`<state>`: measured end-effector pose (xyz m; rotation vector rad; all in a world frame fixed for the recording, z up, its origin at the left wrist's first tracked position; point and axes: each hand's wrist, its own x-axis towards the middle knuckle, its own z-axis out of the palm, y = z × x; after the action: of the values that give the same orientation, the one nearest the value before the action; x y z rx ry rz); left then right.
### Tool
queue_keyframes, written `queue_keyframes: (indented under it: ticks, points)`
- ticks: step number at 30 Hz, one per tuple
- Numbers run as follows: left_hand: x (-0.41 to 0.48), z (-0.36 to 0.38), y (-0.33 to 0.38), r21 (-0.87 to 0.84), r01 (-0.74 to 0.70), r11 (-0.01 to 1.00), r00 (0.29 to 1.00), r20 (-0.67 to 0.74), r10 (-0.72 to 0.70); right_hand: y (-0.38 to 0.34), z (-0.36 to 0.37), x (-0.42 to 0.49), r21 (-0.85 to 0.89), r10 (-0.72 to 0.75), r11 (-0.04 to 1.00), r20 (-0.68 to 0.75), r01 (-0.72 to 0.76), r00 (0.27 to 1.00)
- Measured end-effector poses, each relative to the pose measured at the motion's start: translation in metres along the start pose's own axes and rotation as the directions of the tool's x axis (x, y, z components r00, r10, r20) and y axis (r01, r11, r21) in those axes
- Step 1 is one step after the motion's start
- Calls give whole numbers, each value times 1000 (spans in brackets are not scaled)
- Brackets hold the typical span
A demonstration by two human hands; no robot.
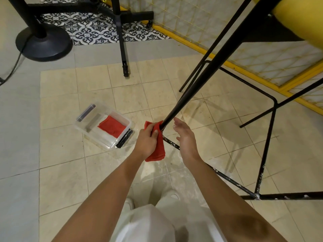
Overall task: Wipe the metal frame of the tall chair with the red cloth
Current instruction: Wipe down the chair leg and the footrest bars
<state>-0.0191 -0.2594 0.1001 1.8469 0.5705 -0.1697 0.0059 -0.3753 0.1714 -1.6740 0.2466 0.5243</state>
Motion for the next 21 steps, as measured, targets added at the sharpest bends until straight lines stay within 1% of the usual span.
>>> queue_keyframes:
  ticks: [3,4,6,9,11,12,18,20,21]
  points:
    - [8,0,-13,93,70,993,996,45,-75,6,1,4,-2,14,1000,-2,-14,1000]
    - [9,-1,-15,93,78,993,995,56,-84,8,1,5,-1,17,1000,-6,-17,1000]
    - [11,-2,-17,35,66,997,996,50,-68,12,2,8,-12,17,1000,-12,-17,1000]
    - [3,-1,-11,-128,-32,991,999,-14,31,17,5,12,-33,20,999,-9,-21,1000]
    - [-1,2,-8,-211,-59,976,998,-42,51,18,8,13,-44,25,999,-3,-25,1000]
    - [-1,4,-10,-218,-52,975,998,-46,42,19,8,14,-47,28,998,1,-27,1000]
    - [14,8,-26,-63,112,992,994,-6,-113,20,13,14,-55,38,998,28,-37,999]
    - [14,6,-25,-68,81,994,997,-10,-82,20,13,14,-61,41,997,33,-39,999]
    - [12,6,-23,-106,50,993,999,-10,-51,20,12,14,-64,41,997,33,-39,999]
